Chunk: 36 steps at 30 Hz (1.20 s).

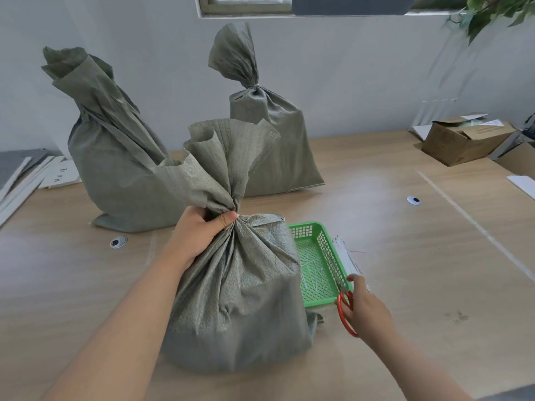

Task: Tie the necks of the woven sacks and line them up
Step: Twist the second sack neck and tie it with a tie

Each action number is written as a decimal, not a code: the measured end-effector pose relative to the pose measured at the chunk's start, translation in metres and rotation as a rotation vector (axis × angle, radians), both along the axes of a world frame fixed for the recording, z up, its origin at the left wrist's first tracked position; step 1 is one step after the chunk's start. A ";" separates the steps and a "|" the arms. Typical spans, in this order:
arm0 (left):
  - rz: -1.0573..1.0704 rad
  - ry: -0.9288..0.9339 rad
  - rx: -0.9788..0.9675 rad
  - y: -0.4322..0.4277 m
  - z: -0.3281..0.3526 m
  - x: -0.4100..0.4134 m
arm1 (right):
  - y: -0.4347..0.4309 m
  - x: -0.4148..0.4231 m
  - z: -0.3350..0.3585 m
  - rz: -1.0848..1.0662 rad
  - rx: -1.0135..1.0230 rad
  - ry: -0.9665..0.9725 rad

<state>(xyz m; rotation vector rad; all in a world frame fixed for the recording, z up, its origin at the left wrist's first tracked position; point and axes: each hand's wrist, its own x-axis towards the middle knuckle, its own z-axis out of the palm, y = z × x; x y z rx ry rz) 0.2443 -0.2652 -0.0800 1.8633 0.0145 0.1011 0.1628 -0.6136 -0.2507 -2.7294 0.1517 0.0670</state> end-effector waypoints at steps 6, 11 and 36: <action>-0.007 0.017 -0.030 -0.002 -0.001 -0.001 | -0.023 -0.047 -0.059 0.074 -0.059 0.345; -0.011 0.010 -0.047 -0.003 -0.002 -0.003 | -0.025 -0.064 -0.082 0.069 -0.072 0.428; 0.018 0.009 0.021 0.005 -0.006 -0.008 | 0.012 -0.032 -0.074 -0.015 -0.190 0.254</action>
